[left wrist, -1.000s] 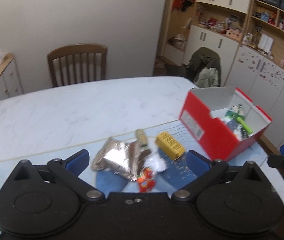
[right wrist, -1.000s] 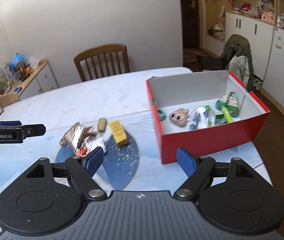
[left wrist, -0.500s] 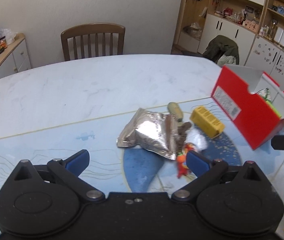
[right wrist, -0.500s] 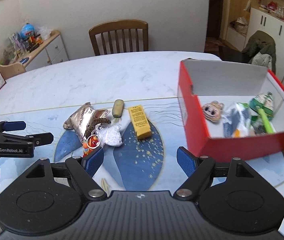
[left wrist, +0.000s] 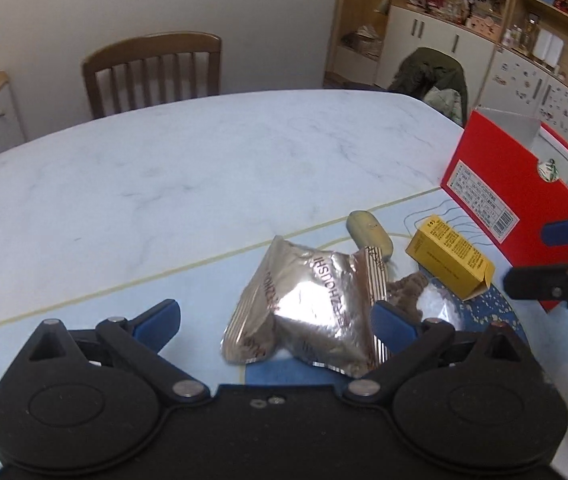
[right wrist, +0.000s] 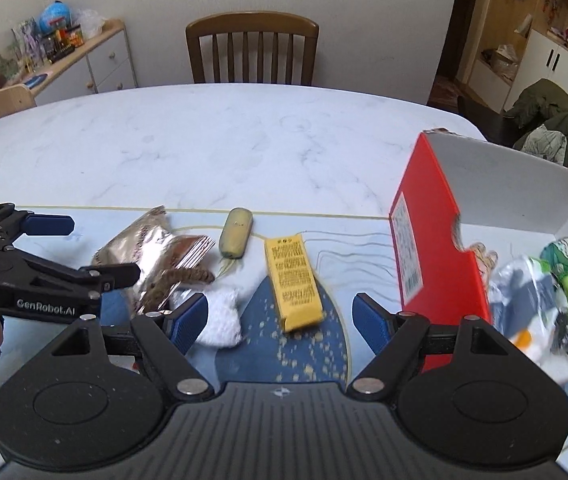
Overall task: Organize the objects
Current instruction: 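Grasp the silver foil snack bag with left tool while right tool grasps yellow box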
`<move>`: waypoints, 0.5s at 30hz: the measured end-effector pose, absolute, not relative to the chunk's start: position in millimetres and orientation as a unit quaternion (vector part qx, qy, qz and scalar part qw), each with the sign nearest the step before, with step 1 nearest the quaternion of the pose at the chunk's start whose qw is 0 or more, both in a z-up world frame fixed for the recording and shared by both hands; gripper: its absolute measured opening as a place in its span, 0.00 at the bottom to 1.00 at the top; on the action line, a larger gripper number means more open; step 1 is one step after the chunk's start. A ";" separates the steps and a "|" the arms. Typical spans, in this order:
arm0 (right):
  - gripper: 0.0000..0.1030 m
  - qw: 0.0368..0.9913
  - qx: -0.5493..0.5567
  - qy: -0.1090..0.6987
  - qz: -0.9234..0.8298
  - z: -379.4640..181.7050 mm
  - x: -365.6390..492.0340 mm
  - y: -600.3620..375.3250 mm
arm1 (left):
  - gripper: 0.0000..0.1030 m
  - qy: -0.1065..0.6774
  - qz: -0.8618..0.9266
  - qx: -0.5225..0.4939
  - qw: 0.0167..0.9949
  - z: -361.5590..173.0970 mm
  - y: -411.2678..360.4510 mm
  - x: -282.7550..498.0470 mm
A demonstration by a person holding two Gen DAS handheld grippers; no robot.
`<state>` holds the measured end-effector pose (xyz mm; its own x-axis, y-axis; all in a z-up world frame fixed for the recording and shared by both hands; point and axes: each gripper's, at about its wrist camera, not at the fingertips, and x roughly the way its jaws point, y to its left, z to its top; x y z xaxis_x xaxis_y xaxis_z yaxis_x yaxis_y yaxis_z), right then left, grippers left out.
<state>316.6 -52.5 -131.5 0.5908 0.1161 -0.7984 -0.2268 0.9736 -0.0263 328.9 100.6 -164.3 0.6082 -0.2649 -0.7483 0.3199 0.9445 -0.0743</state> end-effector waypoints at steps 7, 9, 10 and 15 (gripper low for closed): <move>0.67 0.884 -0.048 0.457 0.079 -146.2 347.1 -50.7 | 0.98 0.416 -0.198 0.044 0.886 -174.8 89.2 343.4; 0.61 0.881 -0.032 0.467 0.071 -151.7 356.2 -51.5 | 0.98 0.420 -0.200 0.038 0.884 -178.4 88.0 346.6; 0.59 0.880 -0.028 0.469 0.066 -154.4 360.0 -52.1 | 0.98 0.421 -0.200 0.033 0.884 -179.4 87.6 347.8; 0.47 0.875 -0.025 0.480 0.061 -168.4 370.5 -53.8 | 0.90 0.427 -0.210 0.023 0.880 -182.5 83.6 349.7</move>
